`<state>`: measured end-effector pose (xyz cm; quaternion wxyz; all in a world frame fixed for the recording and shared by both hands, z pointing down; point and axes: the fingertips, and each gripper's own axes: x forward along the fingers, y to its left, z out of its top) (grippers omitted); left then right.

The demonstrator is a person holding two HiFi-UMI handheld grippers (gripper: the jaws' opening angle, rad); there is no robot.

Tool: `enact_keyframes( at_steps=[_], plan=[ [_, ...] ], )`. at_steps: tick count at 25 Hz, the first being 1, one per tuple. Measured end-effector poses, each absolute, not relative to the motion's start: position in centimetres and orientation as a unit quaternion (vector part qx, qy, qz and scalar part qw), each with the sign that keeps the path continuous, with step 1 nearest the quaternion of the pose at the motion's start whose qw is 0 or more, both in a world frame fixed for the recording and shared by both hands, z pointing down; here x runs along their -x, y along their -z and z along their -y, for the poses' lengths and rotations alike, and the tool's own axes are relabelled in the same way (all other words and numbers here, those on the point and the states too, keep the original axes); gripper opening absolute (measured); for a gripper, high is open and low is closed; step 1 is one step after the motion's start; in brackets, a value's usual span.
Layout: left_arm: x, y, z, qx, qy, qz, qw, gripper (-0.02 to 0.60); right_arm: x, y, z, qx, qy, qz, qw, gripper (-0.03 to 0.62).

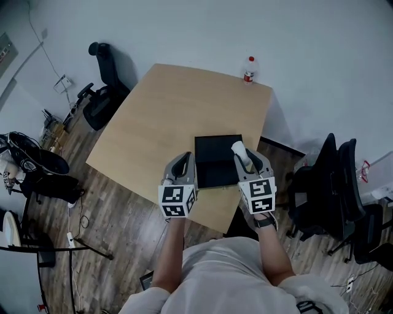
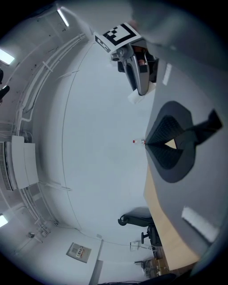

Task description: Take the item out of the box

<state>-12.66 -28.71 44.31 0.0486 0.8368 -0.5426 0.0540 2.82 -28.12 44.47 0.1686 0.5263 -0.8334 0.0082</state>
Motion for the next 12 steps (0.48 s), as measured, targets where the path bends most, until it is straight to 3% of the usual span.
enact_keyframes(
  at_steps=[12],
  plan=[
    [11.7, -40.1, 27.1, -0.831, -0.037, 0.555, -0.023, 0.008, -4.9, -38.1, 25.6, -0.582, 0.046, 0.809, 0.065, 0.137]
  ],
)
